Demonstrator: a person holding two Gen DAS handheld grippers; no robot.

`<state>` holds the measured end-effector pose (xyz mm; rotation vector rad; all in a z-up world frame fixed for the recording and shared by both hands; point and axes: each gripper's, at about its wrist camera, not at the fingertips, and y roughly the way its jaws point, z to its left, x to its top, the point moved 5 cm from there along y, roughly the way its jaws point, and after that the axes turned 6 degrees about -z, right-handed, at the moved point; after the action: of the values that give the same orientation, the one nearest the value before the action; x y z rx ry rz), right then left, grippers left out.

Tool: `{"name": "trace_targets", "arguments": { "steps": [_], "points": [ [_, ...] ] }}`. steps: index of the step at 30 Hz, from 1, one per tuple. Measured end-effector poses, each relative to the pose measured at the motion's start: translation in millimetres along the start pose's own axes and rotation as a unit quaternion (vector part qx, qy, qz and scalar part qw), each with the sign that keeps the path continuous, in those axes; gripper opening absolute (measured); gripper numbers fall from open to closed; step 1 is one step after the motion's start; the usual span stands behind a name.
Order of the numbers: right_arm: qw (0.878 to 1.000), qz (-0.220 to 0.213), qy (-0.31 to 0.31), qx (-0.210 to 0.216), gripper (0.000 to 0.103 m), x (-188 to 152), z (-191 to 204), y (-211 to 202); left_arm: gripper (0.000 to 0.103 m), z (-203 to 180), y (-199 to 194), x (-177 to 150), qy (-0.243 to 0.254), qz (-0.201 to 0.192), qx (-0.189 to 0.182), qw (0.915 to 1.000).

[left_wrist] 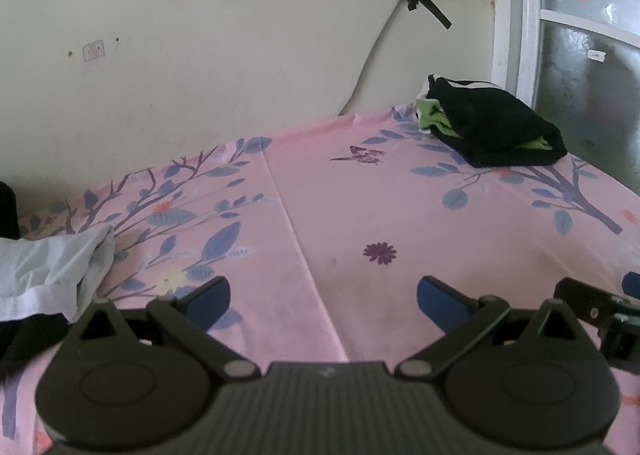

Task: Fold small clothes

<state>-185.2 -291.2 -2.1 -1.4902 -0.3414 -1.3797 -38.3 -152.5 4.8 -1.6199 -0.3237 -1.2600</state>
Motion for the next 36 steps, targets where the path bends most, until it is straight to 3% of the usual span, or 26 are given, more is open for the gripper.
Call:
{"name": "trace_targets", "arguments": {
  "steps": [36],
  "points": [
    [1.000,0.007,-0.009,0.004,0.093,-2.4,7.5,-0.8,0.103,2.7,1.4,0.2,0.002,0.003,0.028,0.9996]
  ]
}}
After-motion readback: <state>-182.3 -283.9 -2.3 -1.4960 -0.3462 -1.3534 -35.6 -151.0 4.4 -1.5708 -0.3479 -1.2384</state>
